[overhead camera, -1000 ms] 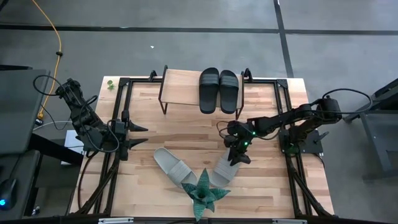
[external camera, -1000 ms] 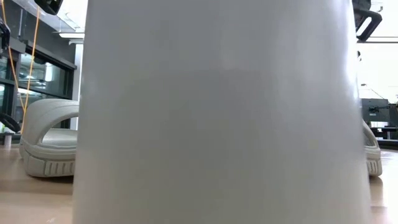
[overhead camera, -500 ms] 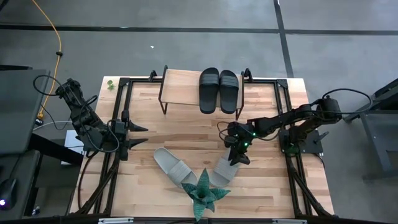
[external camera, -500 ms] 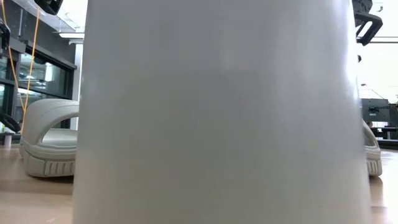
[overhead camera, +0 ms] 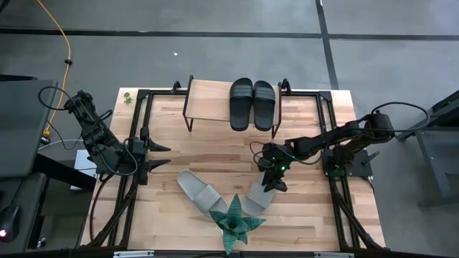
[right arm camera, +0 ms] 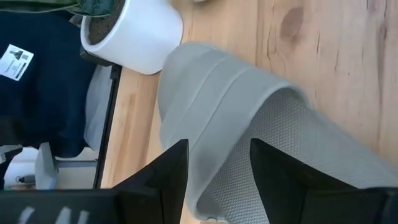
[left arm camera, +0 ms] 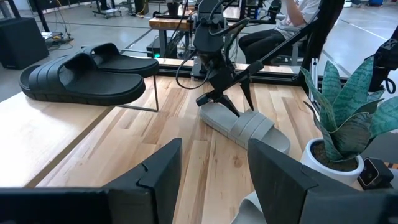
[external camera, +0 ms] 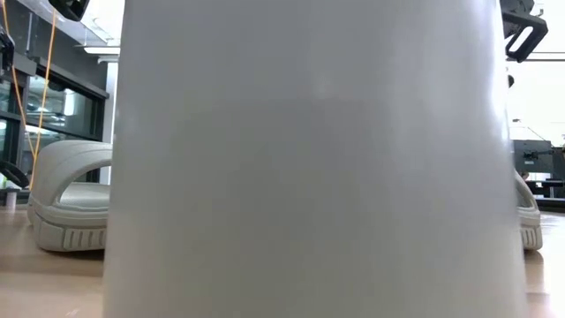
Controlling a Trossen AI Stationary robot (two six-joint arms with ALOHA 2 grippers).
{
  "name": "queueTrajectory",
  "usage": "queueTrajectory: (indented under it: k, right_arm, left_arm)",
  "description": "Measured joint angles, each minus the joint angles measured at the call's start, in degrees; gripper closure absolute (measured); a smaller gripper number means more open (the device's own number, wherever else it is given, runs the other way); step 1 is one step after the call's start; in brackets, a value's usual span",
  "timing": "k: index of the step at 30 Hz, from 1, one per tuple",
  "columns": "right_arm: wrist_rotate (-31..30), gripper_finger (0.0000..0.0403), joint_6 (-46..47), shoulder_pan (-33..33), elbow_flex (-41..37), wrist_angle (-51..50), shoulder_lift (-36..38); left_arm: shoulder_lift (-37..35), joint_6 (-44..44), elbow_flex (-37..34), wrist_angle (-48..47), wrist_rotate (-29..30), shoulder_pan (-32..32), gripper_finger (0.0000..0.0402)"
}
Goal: Pick and place slides into the shelf
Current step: Put the right gray slipper on the shelf
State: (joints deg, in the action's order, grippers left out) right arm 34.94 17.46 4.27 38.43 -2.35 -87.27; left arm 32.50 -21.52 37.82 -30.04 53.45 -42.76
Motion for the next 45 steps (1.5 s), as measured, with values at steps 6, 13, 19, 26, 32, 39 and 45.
queueTrajectory:
  k: [6, 13, 19, 26, 32, 39, 45]
  right_arm:
    - [2.3, 0.024, 0.3, 0.3, 0.0, 3.4, -5.0]
    - [5.8, 0.024, 1.7, 0.2, 0.1, 9.2, -9.9]
    - [6.1, 0.024, 1.4, 0.2, 0.1, 9.2, -9.7]
    - [7.0, 0.0249, 1.5, 0.2, 0.1, 9.5, -9.7]
    - [7.2, 0.032, 1.2, 0.3, 0.1, 9.5, -9.8]
    - [8.3, 0.0392, -0.9, 0.4, 0.0, 10.3, -9.9]
    - [7.2, 0.0399, -1.3, 0.5, 0.0, 10.1, -9.9]
  left_arm:
    - [0.0, 0.0, 0.0, 0.0, 0.0, 0.0, 0.0231]
    - [0.0, 0.0, 0.0, 0.0, 0.0, 0.0, 0.0231]
    - [0.0, 0.0, 0.0, 0.0, 0.0, 0.0, 0.0231]
    - [0.0, 0.0, 0.0, 0.0, 0.0, 0.0, 0.0232]
    - [0.0, 0.0, 0.0, 0.0, 0.0, 0.0, 0.0232]
    - [0.0, 0.0, 0.0, 0.0, 0.0, 0.0, 0.0231]
    - [0.0, 0.0, 0.0, -0.1, 0.0, 0.0, 0.0231]
